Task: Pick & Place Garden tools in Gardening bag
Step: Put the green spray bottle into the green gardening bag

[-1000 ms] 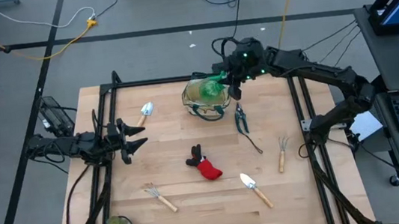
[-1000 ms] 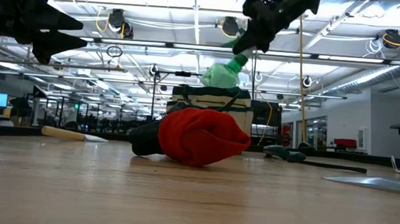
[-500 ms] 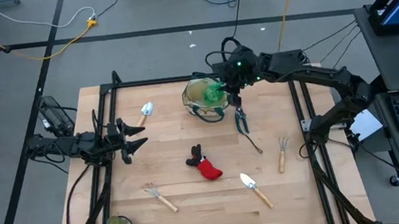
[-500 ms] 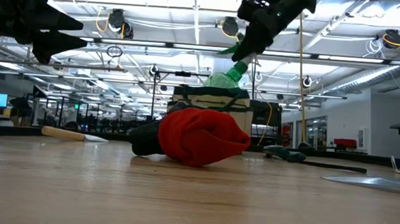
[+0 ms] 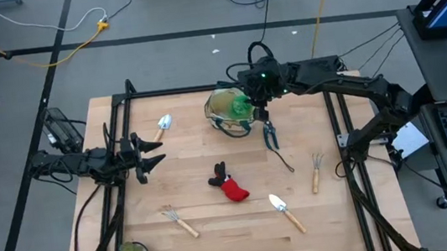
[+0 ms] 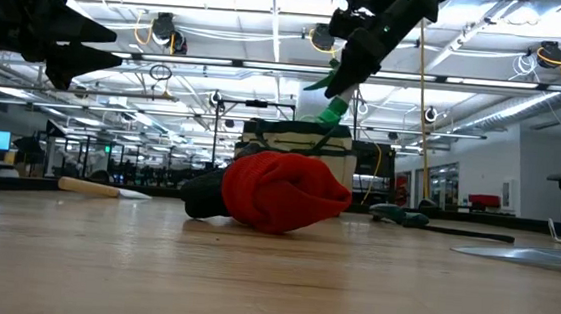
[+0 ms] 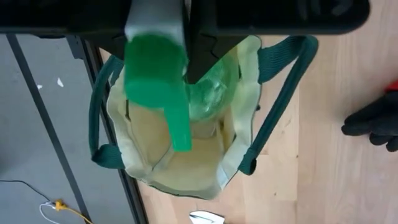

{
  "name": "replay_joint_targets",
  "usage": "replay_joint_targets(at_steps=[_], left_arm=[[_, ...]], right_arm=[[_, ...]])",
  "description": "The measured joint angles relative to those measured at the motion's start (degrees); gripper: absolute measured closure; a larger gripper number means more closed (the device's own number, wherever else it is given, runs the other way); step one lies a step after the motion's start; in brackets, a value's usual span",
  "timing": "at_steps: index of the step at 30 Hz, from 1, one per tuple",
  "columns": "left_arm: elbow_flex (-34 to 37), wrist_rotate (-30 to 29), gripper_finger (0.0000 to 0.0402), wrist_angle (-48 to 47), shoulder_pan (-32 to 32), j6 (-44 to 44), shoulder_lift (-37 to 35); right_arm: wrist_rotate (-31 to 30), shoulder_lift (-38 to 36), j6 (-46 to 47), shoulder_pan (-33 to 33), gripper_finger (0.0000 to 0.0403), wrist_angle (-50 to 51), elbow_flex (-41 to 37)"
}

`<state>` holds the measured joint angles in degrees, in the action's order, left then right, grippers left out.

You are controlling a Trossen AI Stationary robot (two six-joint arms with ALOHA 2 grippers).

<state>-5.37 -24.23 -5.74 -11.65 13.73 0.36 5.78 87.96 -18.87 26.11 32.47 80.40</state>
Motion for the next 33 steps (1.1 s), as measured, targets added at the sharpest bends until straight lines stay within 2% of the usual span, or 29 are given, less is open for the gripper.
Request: replay_joint_targets(at_steps=[15, 33], left_arm=[[0.0, 0.0, 0.0160, 0.0, 0.0, 0.0, 0.0], [0.0, 0.0, 0.0160, 0.0, 0.0, 0.0, 0.0]], right_arm=[[0.0, -0.1, 0.2, 0.0, 0.0337, -1.7, 0.0], [-1.4, -0.1, 0.2, 0.0, 0.0277, -2.4, 0.0]])
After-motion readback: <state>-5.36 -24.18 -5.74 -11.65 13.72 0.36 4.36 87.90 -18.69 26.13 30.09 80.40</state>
